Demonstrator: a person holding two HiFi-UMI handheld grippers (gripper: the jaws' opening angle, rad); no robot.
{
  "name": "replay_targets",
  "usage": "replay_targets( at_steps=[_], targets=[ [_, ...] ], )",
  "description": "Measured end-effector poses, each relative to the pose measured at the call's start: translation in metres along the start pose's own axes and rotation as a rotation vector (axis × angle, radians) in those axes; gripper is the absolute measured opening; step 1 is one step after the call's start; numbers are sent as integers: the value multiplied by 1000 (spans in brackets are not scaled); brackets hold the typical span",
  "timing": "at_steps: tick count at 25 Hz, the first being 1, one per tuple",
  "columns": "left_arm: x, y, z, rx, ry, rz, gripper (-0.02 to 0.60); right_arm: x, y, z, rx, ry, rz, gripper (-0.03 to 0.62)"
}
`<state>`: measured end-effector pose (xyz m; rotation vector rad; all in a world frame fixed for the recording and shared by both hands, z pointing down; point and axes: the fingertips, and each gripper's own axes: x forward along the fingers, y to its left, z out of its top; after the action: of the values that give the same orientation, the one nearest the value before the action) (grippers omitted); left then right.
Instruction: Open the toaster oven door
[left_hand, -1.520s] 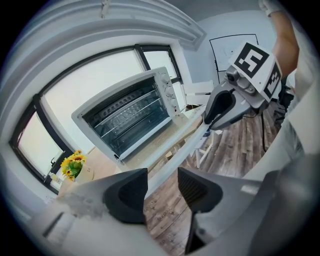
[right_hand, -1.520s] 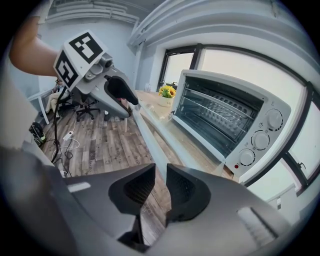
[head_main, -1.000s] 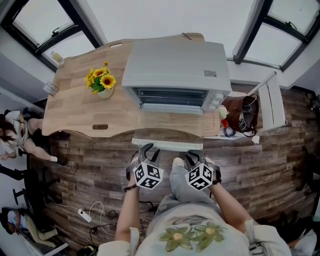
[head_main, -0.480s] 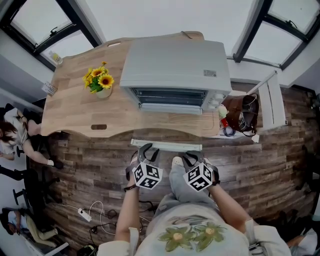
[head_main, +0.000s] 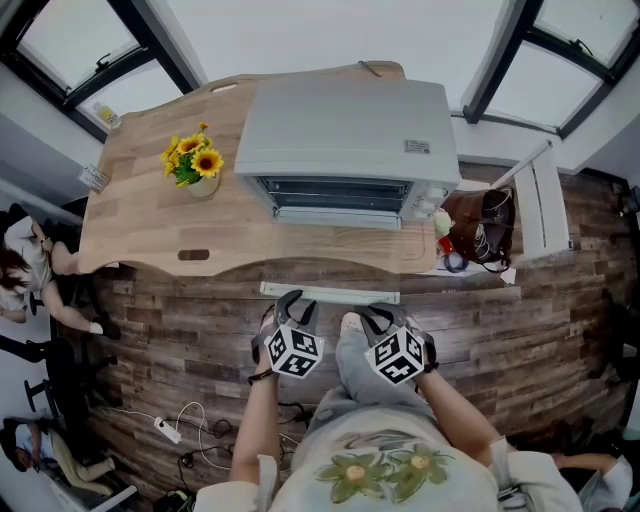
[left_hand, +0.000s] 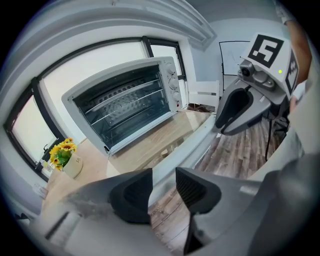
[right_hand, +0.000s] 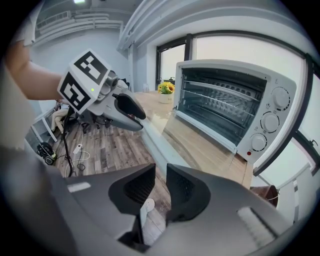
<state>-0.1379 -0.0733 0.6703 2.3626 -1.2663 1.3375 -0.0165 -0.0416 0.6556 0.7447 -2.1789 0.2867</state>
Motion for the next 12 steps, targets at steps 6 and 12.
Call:
replay_targets(
  at_steps=[6, 12],
  targets=[
    [7, -3, -7, -6, 20, -18, 153, 5, -6, -6, 8, 19, -9, 69],
    [13, -6, -12, -7, 32, -31, 153, 10, -8, -12, 9, 42, 2, 66]
  ],
)
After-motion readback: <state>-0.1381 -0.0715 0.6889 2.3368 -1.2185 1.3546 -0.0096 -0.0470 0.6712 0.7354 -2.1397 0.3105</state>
